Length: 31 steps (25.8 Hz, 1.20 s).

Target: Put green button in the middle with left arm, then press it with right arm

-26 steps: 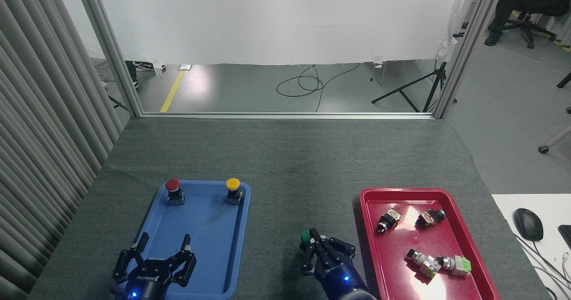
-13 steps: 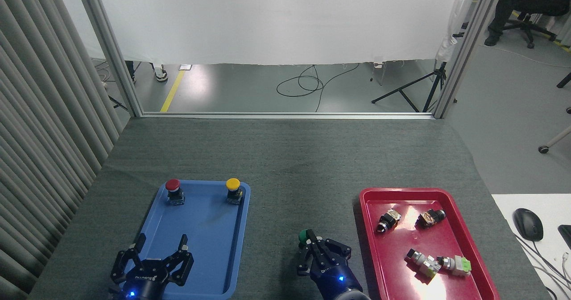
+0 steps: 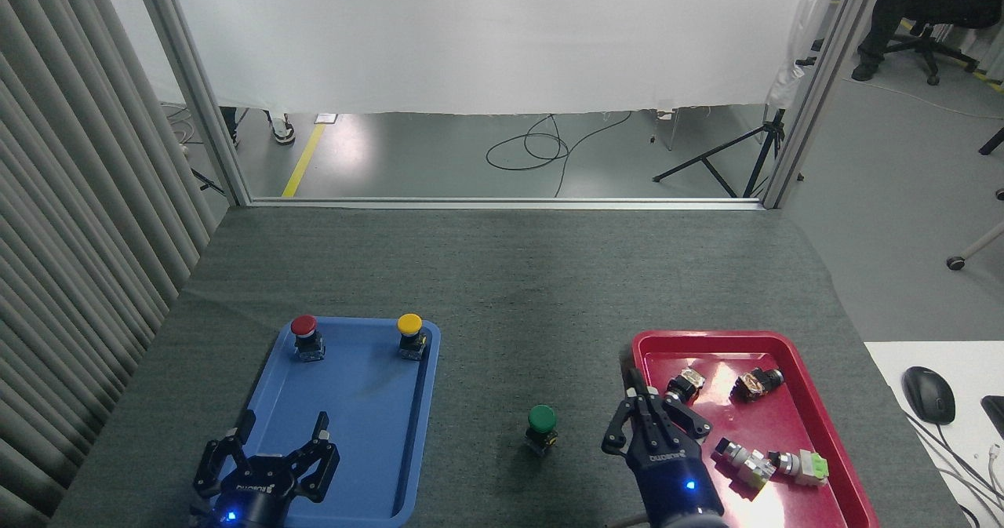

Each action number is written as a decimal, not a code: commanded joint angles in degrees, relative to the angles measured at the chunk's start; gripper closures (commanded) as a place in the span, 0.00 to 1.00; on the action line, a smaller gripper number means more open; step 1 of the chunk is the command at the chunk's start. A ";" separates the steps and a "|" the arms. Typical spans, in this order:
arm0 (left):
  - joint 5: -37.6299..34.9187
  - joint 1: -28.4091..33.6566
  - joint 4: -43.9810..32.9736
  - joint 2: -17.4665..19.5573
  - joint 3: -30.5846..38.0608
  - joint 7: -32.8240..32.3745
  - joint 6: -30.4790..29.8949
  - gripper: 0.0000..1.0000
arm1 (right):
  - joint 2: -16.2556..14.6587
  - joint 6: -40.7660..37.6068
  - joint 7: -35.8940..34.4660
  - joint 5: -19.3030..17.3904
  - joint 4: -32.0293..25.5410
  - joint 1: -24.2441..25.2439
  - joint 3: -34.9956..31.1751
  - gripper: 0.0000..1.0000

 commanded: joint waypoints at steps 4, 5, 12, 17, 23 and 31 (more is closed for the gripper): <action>0.50 -0.19 0.02 0.06 0.09 -0.23 -0.65 0.02 | -1.20 -0.53 0.54 -0.58 -2.61 4.15 -5.85 0.00; 0.59 -0.19 0.02 0.06 0.09 -0.23 -0.65 0.02 | -1.20 -0.71 0.45 -0.58 -2.69 4.68 -6.12 0.00; 1.30 -0.01 0.02 0.06 0.18 -0.23 -0.65 0.02 | -2.79 -1.59 0.45 -0.66 -3.66 6.26 -6.47 0.00; 1.30 -0.01 0.02 0.06 0.18 -0.23 -0.65 0.02 | -3.40 -1.85 0.63 -0.66 -3.75 6.00 -6.56 0.00; 1.30 0.25 0.02 0.06 0.18 -0.23 -0.65 0.02 | -3.14 -3.79 2.12 -4.97 -4.45 6.09 -6.64 1.00; 1.38 0.34 0.02 0.06 0.18 -0.14 -0.65 0.02 | -3.58 -2.91 7.75 -7.43 -4.98 5.82 -7.17 0.00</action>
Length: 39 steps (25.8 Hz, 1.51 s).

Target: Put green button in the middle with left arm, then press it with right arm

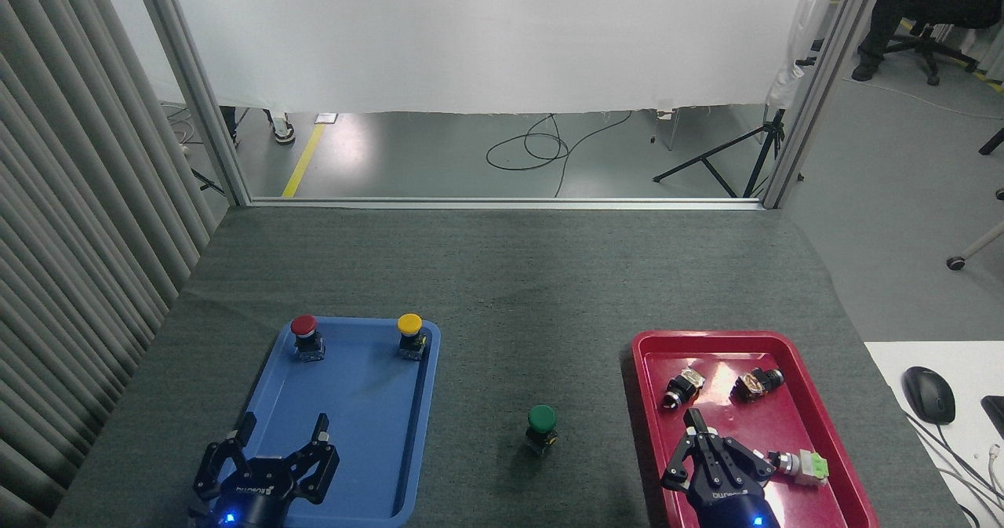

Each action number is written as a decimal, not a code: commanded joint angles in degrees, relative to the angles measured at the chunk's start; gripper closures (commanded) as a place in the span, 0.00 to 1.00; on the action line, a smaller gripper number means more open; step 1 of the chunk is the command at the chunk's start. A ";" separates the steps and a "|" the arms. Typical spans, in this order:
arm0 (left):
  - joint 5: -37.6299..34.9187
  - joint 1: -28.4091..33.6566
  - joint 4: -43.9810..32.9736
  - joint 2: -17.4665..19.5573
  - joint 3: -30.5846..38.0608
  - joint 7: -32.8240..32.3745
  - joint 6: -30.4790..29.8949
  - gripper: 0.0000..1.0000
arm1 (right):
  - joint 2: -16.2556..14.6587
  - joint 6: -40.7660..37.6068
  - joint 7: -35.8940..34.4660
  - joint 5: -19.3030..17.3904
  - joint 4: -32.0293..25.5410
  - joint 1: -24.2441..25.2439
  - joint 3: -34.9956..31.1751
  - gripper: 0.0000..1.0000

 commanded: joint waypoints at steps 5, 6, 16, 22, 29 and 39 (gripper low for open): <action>0.03 0.00 0.00 0.00 -0.08 0.08 -0.01 0.02 | -1.33 2.43 0.55 -0.90 -0.58 0.15 -3.72 0.80; 0.03 0.09 0.00 0.00 0.01 0.08 -0.01 0.02 | -2.30 2.25 0.99 -0.72 -0.23 -0.02 -4.16 1.00; 0.03 0.00 0.09 0.00 0.01 0.08 -0.01 0.02 | -2.57 0.76 -1.47 -0.99 -1.19 -0.11 -4.77 1.00; 0.03 -0.09 0.00 -0.08 0.01 0.08 -0.09 0.02 | -2.21 -0.82 -3.58 -2.48 -1.37 -0.20 -4.68 1.00; 0.03 -0.09 0.00 -0.08 0.01 0.00 -0.09 0.02 | -2.04 -7.42 -7.36 -4.24 -1.28 -0.29 -4.77 1.00; 0.47 -0.17 0.00 -0.08 0.01 0.00 -0.01 0.02 | -0.89 -8.12 -6.40 -4.33 -0.76 -0.37 -4.51 0.00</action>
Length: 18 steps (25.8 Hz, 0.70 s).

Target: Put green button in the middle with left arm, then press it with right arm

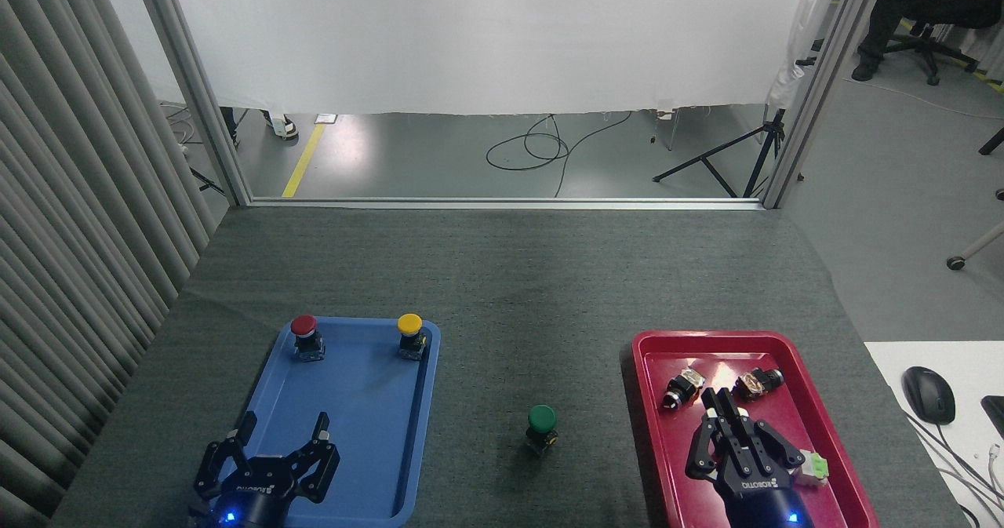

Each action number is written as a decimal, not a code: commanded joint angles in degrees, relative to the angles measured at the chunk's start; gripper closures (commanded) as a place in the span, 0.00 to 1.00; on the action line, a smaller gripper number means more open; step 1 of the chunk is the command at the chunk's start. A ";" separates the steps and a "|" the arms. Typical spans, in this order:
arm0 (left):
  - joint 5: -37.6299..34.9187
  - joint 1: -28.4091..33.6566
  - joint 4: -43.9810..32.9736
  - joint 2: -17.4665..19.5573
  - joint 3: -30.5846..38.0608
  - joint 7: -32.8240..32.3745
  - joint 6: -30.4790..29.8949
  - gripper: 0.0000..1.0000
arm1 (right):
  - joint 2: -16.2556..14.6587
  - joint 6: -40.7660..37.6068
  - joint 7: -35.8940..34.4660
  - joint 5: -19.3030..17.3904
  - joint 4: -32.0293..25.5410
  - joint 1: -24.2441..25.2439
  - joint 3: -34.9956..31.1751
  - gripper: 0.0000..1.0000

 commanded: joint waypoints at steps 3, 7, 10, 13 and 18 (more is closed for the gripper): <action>0.36 -0.13 0.00 -0.01 0.02 -0.04 0.08 0.02 | 0.27 -0.26 0.43 0.08 0.25 -0.06 -0.02 0.00; 0.45 -0.21 0.00 -0.01 0.02 0.05 0.08 0.02 | 0.27 -0.35 0.43 0.08 0.33 -0.06 -0.10 0.00; 0.45 -0.13 0.00 -0.01 -0.07 0.05 0.08 0.01 | 0.36 -0.44 0.43 -0.01 0.60 0.03 -0.02 0.00; 0.45 -0.13 0.00 -0.01 -0.07 0.04 -0.01 0.01 | 0.71 0.26 0.43 -0.01 1.83 0.12 0.07 0.00; 0.45 -0.13 0.00 -0.01 -0.07 -0.04 -0.01 0.01 | 0.54 6.07 0.26 0.34 1.65 0.12 -0.28 0.00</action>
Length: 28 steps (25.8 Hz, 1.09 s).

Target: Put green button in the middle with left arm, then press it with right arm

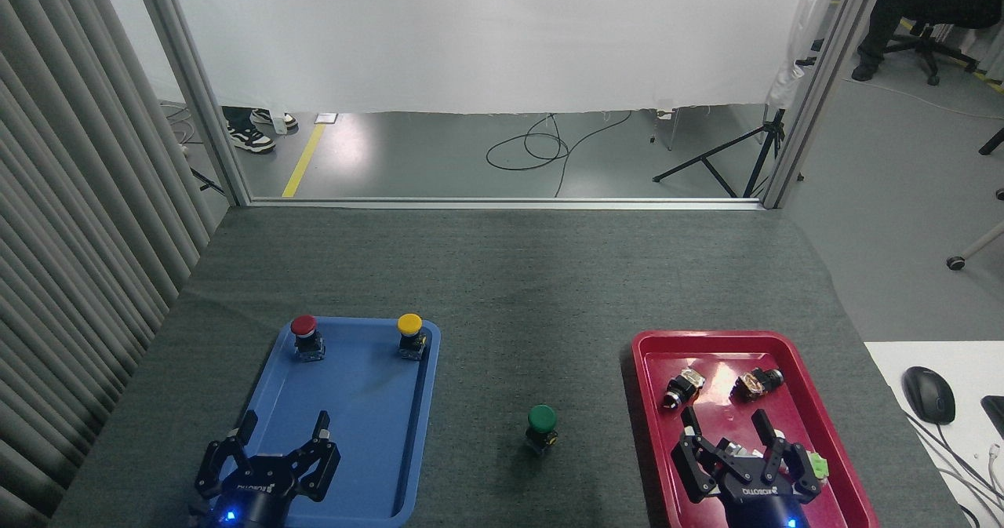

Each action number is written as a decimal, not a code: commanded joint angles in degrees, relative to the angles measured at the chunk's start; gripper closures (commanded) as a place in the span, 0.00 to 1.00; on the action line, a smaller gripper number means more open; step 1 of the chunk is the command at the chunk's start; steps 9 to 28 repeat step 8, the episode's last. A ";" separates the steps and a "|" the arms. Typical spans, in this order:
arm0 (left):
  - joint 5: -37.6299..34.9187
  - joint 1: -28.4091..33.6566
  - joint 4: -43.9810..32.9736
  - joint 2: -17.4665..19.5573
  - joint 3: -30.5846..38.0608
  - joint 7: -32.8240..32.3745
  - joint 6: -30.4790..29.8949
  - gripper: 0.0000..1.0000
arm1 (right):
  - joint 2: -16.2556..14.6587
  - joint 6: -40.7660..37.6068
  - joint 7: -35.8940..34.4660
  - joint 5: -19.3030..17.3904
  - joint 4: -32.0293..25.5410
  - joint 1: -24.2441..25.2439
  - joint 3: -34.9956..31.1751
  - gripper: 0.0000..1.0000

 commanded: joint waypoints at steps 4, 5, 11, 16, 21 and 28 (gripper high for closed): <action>0.00 0.02 0.00 0.00 -0.01 0.04 -0.03 0.01 | -0.60 2.89 -0.27 4.01 -0.12 -0.04 -0.05 0.00; 0.00 0.02 0.00 0.00 -0.01 0.04 -0.03 0.01 | -0.69 2.98 -0.27 4.80 -0.12 0.05 -0.05 0.00; 0.00 0.02 0.00 0.00 -0.01 -0.04 -0.03 0.01 | -0.69 3.25 -0.35 4.98 -0.30 0.32 -0.05 0.00; 0.00 0.02 0.00 0.00 -0.01 -0.04 -0.03 0.01 | -0.69 3.25 -0.35 4.98 -0.30 0.32 -0.05 0.00; 0.00 0.02 0.00 0.00 -0.01 -0.04 -0.03 0.01 | -0.69 3.25 -0.35 4.98 -0.30 0.32 -0.05 0.00; 0.00 0.02 0.00 0.00 -0.01 -0.04 -0.03 0.01 | -0.69 3.25 -0.35 4.98 -0.30 0.32 -0.05 0.00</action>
